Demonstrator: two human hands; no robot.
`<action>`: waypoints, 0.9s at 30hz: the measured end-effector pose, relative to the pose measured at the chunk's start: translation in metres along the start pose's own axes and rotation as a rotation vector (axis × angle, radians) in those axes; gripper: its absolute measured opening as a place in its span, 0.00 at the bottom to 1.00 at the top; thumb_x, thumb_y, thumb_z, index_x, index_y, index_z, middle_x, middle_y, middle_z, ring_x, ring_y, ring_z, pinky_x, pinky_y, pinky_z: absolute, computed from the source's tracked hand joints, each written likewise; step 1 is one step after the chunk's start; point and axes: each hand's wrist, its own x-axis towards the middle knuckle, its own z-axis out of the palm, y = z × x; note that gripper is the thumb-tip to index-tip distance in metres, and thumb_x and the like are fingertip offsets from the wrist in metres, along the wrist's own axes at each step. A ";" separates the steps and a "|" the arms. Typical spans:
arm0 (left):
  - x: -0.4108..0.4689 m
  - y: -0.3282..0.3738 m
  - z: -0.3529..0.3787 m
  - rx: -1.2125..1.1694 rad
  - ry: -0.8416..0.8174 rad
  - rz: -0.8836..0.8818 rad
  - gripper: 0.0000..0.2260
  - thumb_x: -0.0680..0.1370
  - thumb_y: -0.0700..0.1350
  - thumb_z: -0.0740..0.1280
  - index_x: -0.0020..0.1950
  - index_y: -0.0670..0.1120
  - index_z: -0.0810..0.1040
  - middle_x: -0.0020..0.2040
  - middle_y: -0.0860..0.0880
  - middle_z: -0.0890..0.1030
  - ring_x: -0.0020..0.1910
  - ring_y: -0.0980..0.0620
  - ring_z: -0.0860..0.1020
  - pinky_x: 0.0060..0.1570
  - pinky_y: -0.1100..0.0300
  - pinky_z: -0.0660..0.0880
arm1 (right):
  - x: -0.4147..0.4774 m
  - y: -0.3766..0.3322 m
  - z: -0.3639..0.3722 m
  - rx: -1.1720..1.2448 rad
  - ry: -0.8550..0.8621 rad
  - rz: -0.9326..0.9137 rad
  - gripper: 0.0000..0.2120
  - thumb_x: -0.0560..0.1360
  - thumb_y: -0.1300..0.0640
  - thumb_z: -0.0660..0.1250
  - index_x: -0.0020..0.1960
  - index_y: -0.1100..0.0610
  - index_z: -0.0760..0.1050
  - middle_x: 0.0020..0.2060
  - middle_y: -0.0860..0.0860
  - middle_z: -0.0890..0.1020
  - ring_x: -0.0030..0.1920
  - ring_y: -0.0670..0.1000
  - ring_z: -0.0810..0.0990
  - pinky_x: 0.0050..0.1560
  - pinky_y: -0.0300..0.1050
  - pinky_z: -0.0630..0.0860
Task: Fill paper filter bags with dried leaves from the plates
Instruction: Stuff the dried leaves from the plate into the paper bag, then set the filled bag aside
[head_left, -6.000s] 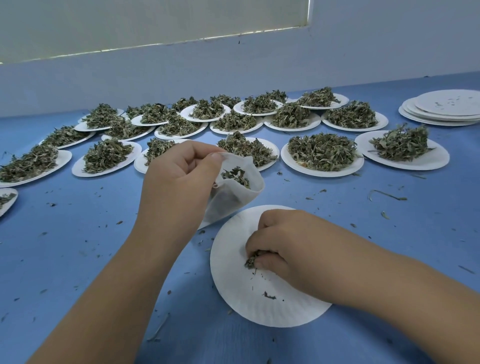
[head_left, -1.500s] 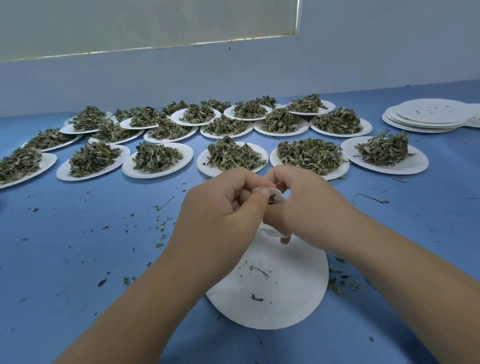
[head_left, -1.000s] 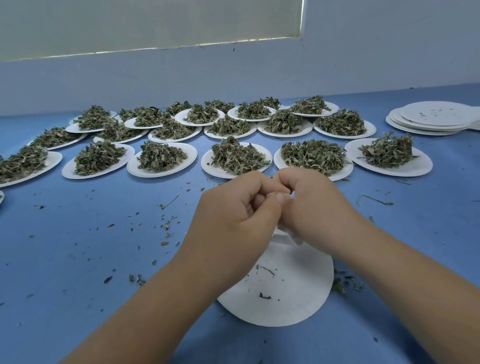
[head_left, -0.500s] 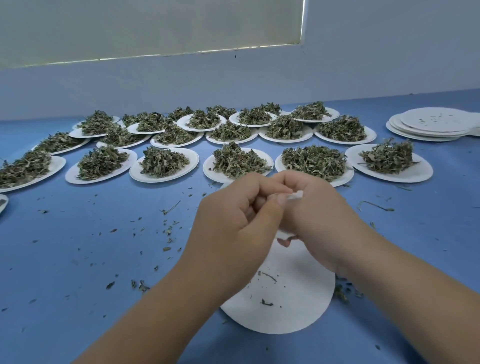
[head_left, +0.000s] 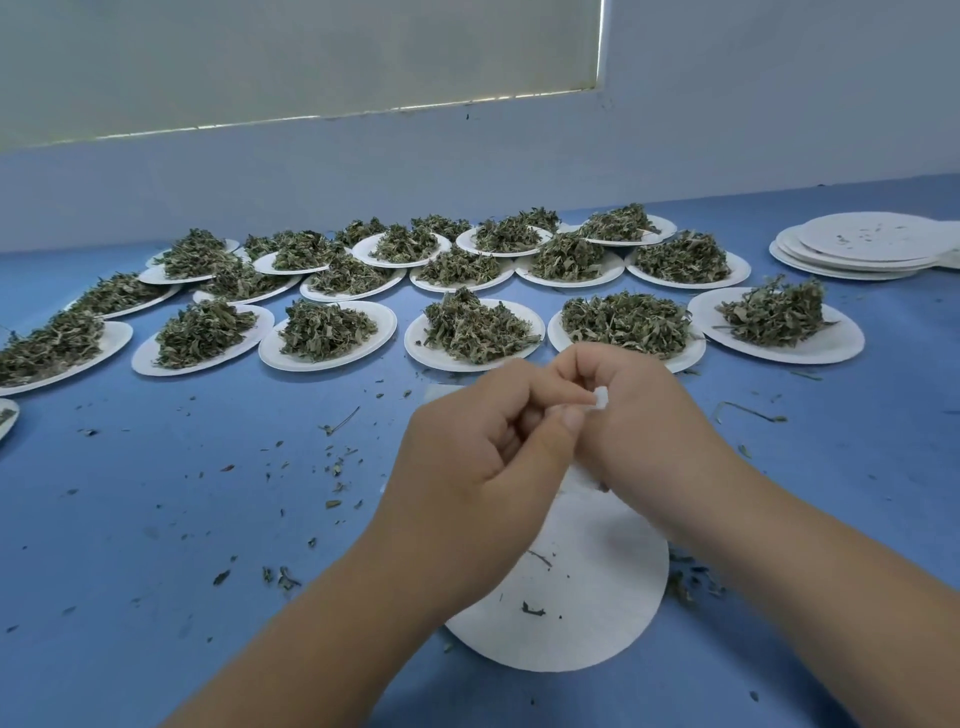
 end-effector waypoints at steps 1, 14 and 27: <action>-0.001 0.001 0.001 0.013 -0.010 0.014 0.06 0.75 0.44 0.65 0.45 0.55 0.80 0.27 0.57 0.70 0.25 0.60 0.66 0.28 0.74 0.61 | 0.001 0.001 0.001 -0.035 0.021 -0.018 0.04 0.64 0.64 0.65 0.34 0.57 0.73 0.19 0.42 0.71 0.19 0.40 0.66 0.20 0.32 0.63; 0.009 -0.001 -0.024 -0.173 0.222 -0.021 0.15 0.74 0.40 0.61 0.43 0.60 0.81 0.30 0.57 0.74 0.29 0.58 0.71 0.29 0.64 0.71 | -0.008 0.000 -0.009 0.086 -0.336 -0.112 0.35 0.65 0.49 0.78 0.67 0.36 0.67 0.58 0.43 0.78 0.50 0.48 0.82 0.53 0.52 0.80; 0.016 -0.020 -0.026 0.009 0.051 -0.156 0.08 0.71 0.58 0.61 0.48 0.65 0.75 0.32 0.56 0.73 0.26 0.56 0.66 0.27 0.62 0.65 | 0.006 0.015 -0.011 0.045 0.019 -0.156 0.16 0.65 0.47 0.76 0.51 0.41 0.77 0.45 0.41 0.83 0.39 0.42 0.82 0.37 0.38 0.78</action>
